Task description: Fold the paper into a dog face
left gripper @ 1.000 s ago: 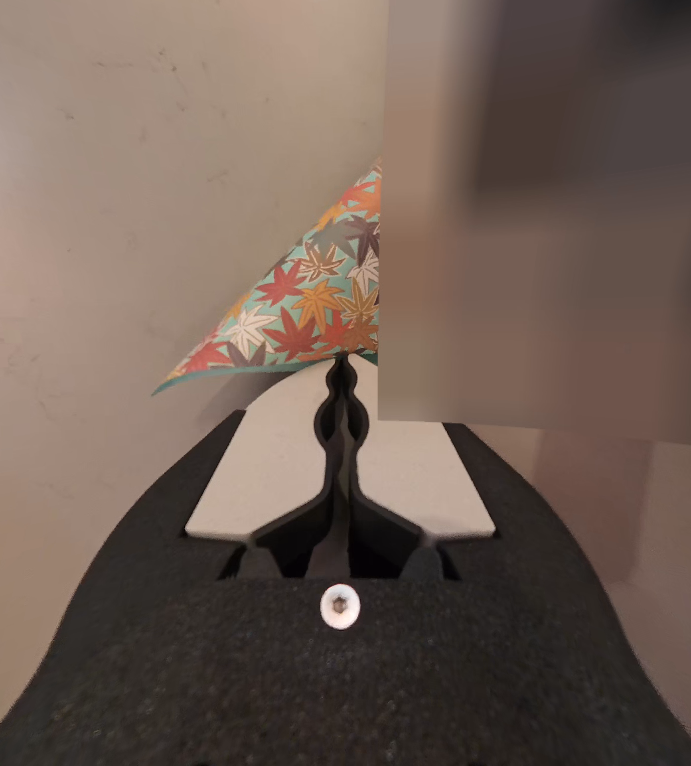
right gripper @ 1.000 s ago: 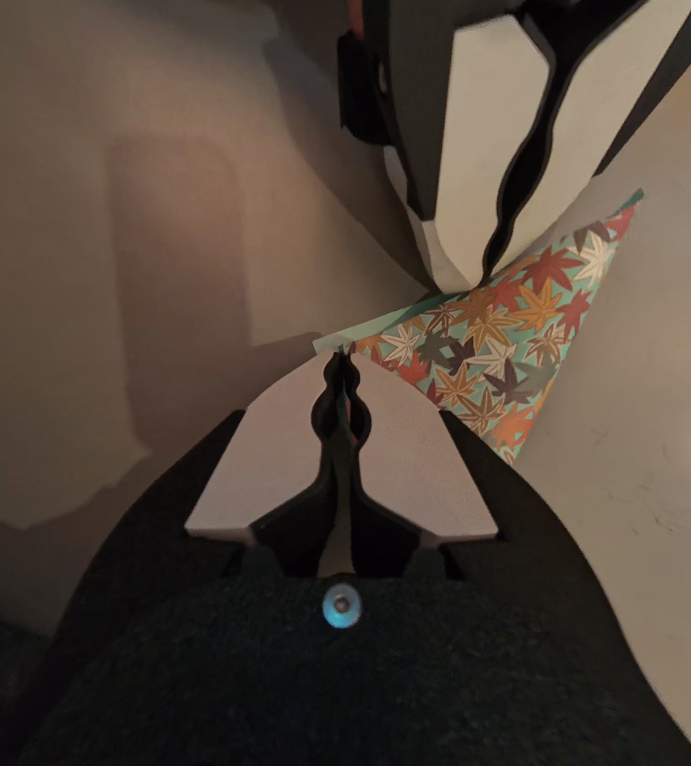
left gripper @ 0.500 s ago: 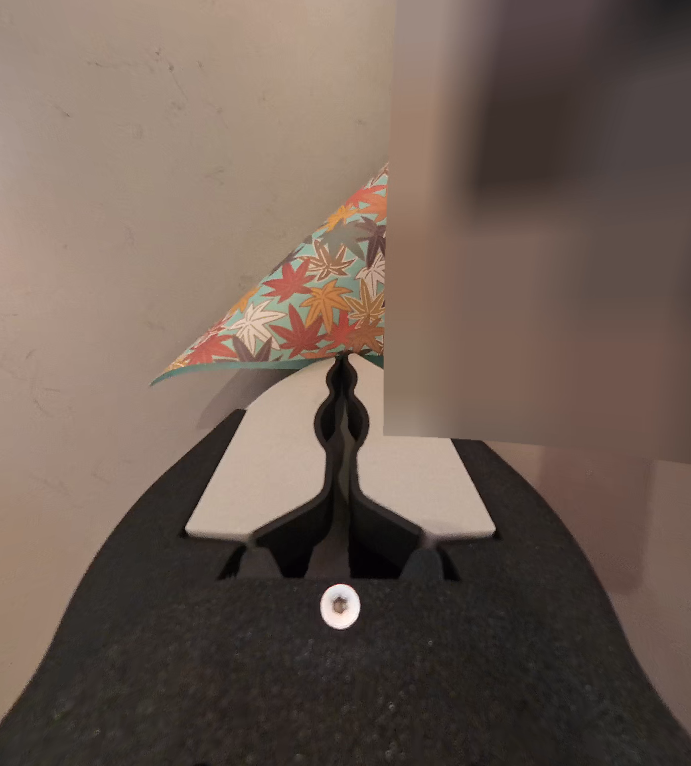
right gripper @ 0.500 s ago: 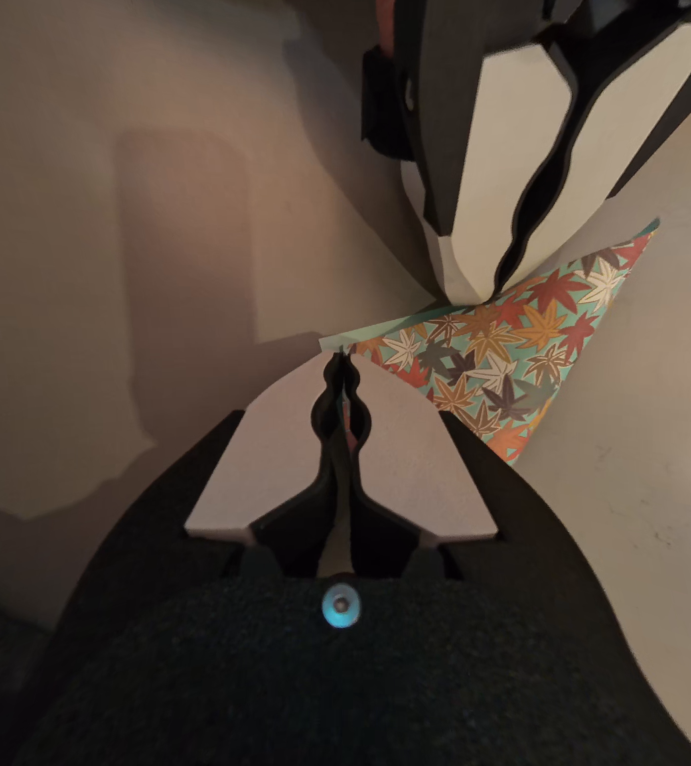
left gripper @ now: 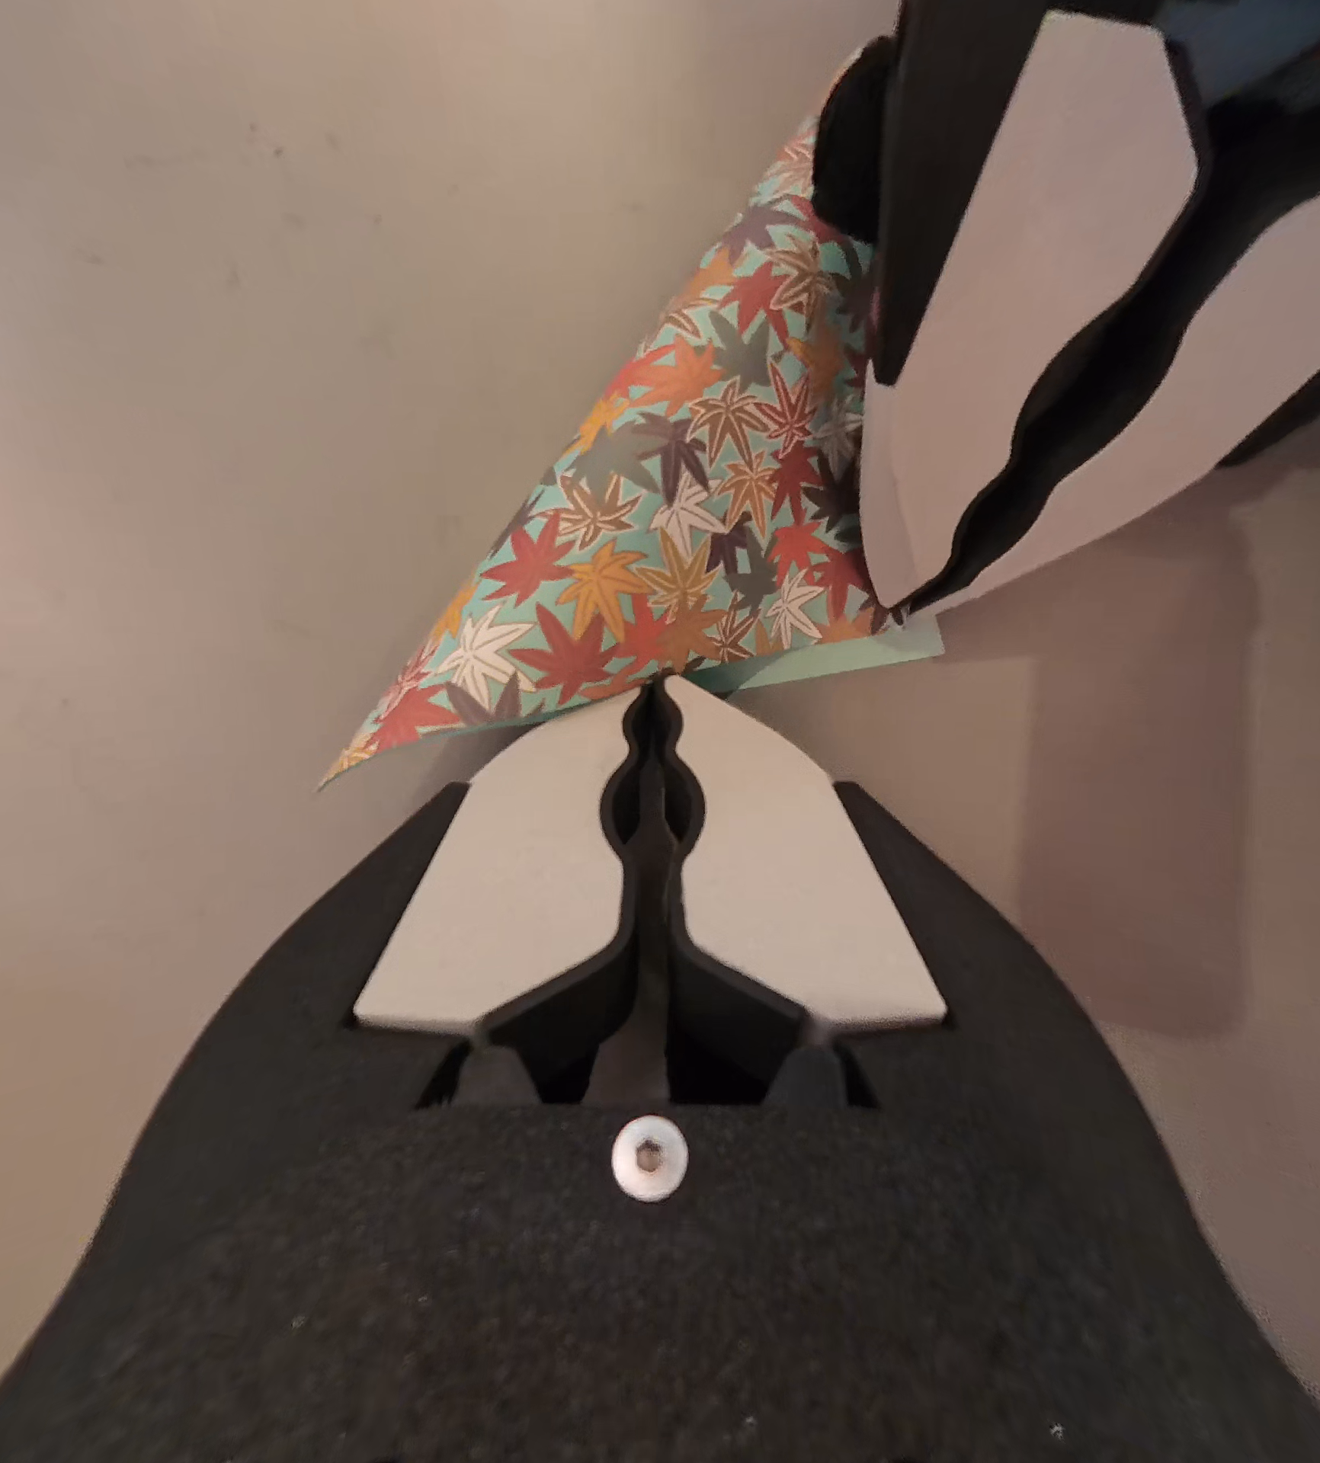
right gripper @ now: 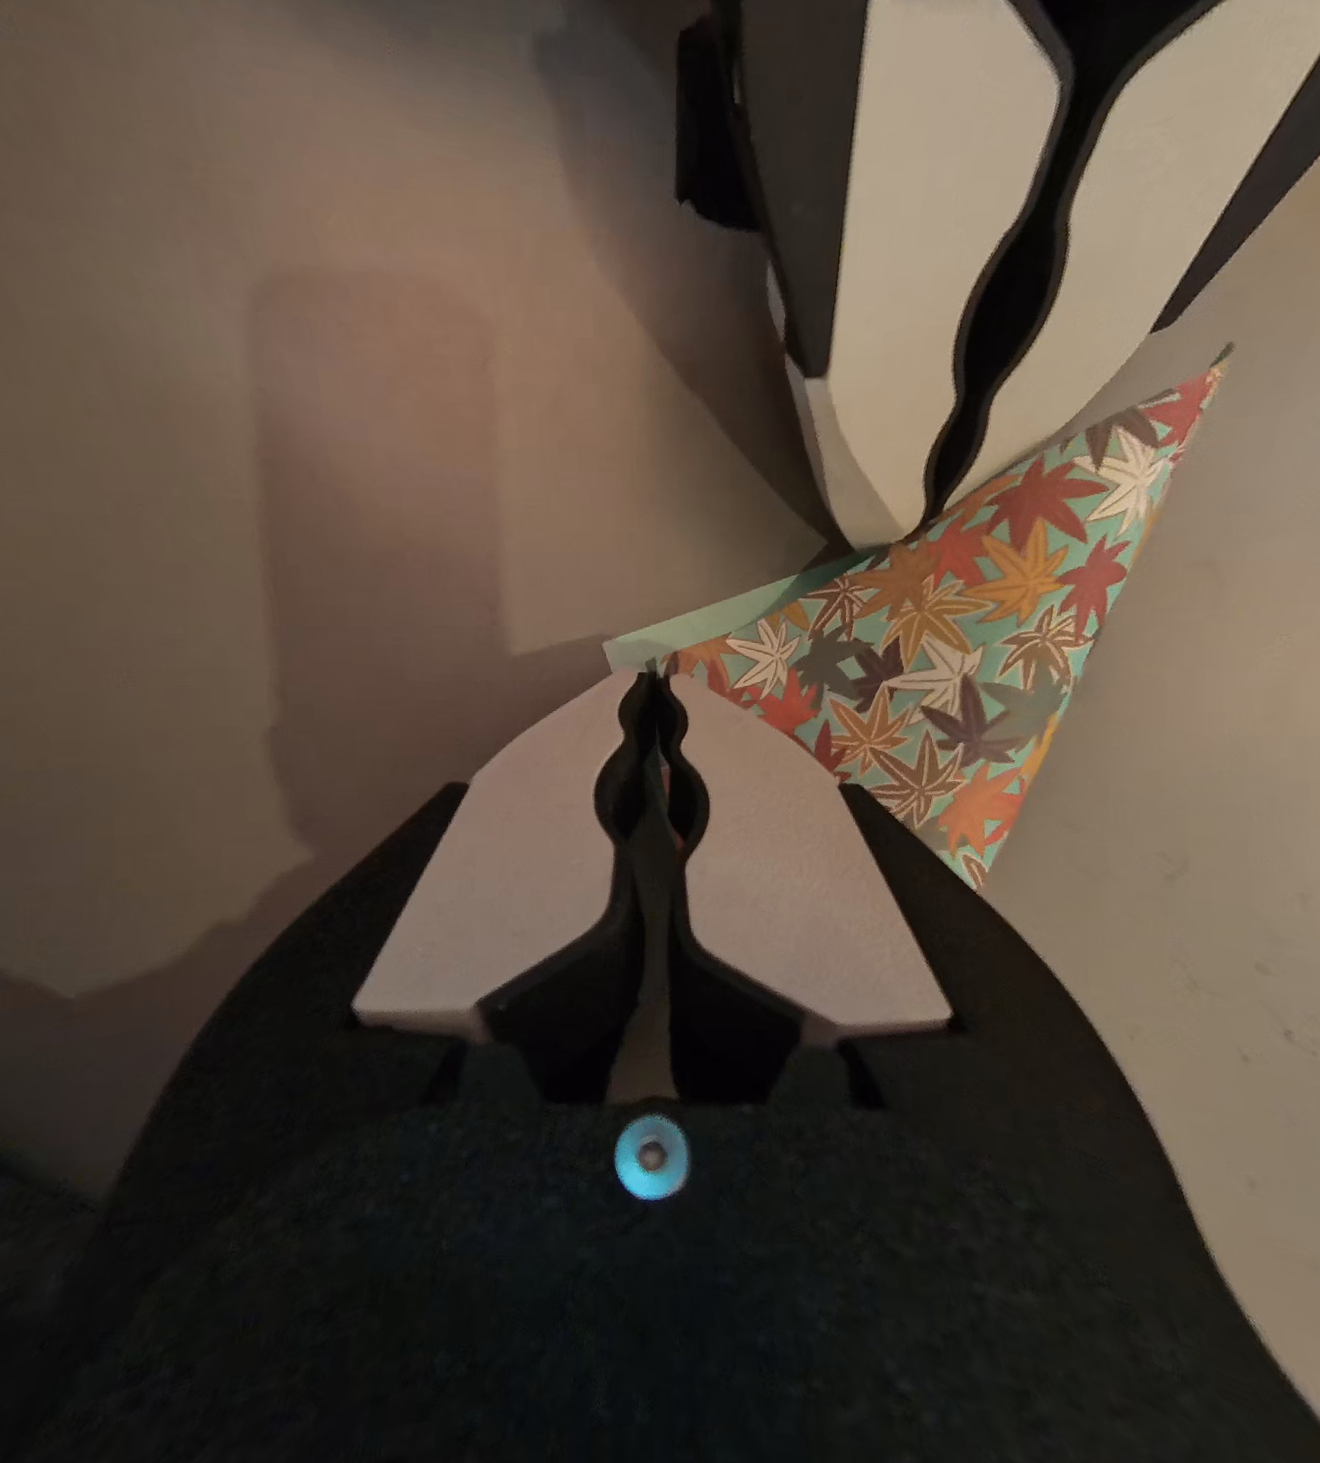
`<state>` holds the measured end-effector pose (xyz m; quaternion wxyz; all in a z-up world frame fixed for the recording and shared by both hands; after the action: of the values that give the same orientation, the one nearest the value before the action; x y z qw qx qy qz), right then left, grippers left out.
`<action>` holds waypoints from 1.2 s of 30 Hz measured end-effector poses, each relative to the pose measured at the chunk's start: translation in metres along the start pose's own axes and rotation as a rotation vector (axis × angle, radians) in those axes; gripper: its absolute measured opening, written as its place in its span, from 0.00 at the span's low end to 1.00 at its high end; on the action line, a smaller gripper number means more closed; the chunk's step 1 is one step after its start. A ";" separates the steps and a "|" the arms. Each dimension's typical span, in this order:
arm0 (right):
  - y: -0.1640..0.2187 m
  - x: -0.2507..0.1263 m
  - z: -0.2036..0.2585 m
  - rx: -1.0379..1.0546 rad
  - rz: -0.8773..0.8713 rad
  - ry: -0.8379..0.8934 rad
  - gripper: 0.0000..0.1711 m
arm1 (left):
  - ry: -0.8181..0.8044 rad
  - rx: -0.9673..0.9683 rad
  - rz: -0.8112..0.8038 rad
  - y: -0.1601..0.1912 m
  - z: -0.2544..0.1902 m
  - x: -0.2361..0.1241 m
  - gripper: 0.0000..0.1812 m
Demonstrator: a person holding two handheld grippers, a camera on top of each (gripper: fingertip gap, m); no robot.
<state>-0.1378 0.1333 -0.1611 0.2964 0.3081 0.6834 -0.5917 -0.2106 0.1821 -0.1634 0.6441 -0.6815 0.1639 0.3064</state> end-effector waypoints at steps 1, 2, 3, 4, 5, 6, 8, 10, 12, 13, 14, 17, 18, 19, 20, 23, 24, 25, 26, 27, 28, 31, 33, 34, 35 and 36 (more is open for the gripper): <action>0.000 0.000 0.000 0.001 -0.003 -0.002 0.00 | 0.007 0.024 0.005 0.000 0.000 0.000 0.00; 0.000 0.000 0.000 0.004 -0.006 -0.004 0.00 | 0.019 0.048 0.009 0.001 -0.001 -0.001 0.00; 0.000 0.000 0.000 0.007 -0.008 -0.005 0.00 | 0.030 0.063 0.011 0.002 -0.002 -0.002 0.00; 0.000 0.000 0.000 0.007 -0.010 -0.004 0.00 | 0.042 0.067 0.009 0.002 -0.002 -0.003 0.00; 0.000 0.000 0.000 0.006 -0.010 -0.004 0.00 | 0.048 0.068 0.006 0.002 -0.003 -0.003 0.00; 0.000 0.000 0.000 0.006 -0.010 -0.005 0.00 | 0.050 0.069 0.003 0.002 -0.003 -0.003 0.00; 0.000 0.000 0.000 0.009 -0.010 -0.009 0.00 | 0.049 0.070 -0.001 0.002 -0.002 -0.002 0.00; 0.000 0.000 0.000 0.012 -0.012 -0.012 0.00 | 0.050 0.072 -0.001 0.001 -0.003 -0.001 0.00; 0.001 0.000 0.000 0.012 -0.013 -0.011 0.00 | 0.049 0.076 -0.002 0.001 -0.003 -0.001 0.00; 0.001 0.000 0.000 0.013 -0.014 -0.011 0.00 | 0.048 0.076 -0.004 0.000 -0.003 0.000 0.00; 0.001 0.000 0.000 0.014 -0.015 -0.012 0.00 | 0.050 0.073 -0.005 0.000 -0.003 0.000 0.00; 0.001 0.000 0.000 0.014 -0.015 -0.012 0.00 | 0.052 0.054 -0.009 0.000 -0.003 0.001 0.00; 0.001 0.000 0.000 0.012 -0.014 -0.012 0.00 | 0.052 0.045 -0.008 -0.001 -0.002 0.001 0.00; 0.001 0.000 0.000 0.010 -0.012 -0.011 0.00 | 0.051 0.042 -0.008 -0.001 -0.002 0.001 0.00; 0.000 0.000 0.000 0.008 -0.010 -0.011 0.00 | 0.050 0.043 -0.008 -0.001 -0.002 0.002 0.00; 0.000 0.000 0.001 0.000 0.001 -0.015 0.00 | 0.042 0.047 -0.006 -0.001 -0.003 0.002 0.00; -0.001 0.001 0.001 0.001 0.003 -0.022 0.00 | 0.041 0.046 -0.006 -0.001 -0.003 0.002 0.00; -0.002 0.001 0.002 0.001 0.005 -0.028 0.00 | 0.041 0.045 -0.006 -0.001 -0.003 0.002 0.00; -0.003 0.001 0.002 0.001 0.006 -0.034 0.00 | 0.041 0.045 -0.006 -0.001 -0.003 0.002 0.00; -0.003 0.002 0.003 0.002 0.007 -0.039 0.00 | 0.040 0.044 -0.007 -0.001 -0.003 0.002 0.00; -0.004 0.002 0.003 0.000 0.010 -0.039 0.00 | 0.038 0.043 -0.007 -0.001 -0.003 0.002 0.00; -0.004 0.002 0.003 0.000 0.011 -0.042 0.00 | 0.034 0.048 -0.007 -0.001 -0.003 0.002 0.00; -0.004 0.002 0.004 -0.001 0.013 -0.046 0.00 | 0.035 0.046 -0.007 -0.001 -0.003 0.002 0.00; -0.005 0.002 0.004 0.000 0.012 -0.049 0.00 | 0.035 0.047 -0.008 -0.001 -0.003 0.002 0.00; -0.005 0.002 0.005 0.000 0.013 -0.052 0.00 | 0.035 0.048 -0.008 -0.001 -0.003 0.002 0.00; -0.005 0.003 0.005 -0.001 0.015 -0.052 0.00 | 0.034 0.049 -0.009 -0.001 -0.003 0.002 0.00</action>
<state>-0.1430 0.1283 -0.1605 0.3186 0.2975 0.6736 -0.5969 -0.2078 0.1794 -0.1638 0.6591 -0.6712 0.1794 0.2877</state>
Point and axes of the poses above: each gripper's, where its closed fingertips meet, x out along the fingers, y out of its underside, z = x × y across the jaws, the point moved 4 cm from there along -x, back along the fingers, and after that the axes turned 10 degrees about -z, right-handed, at the moved point
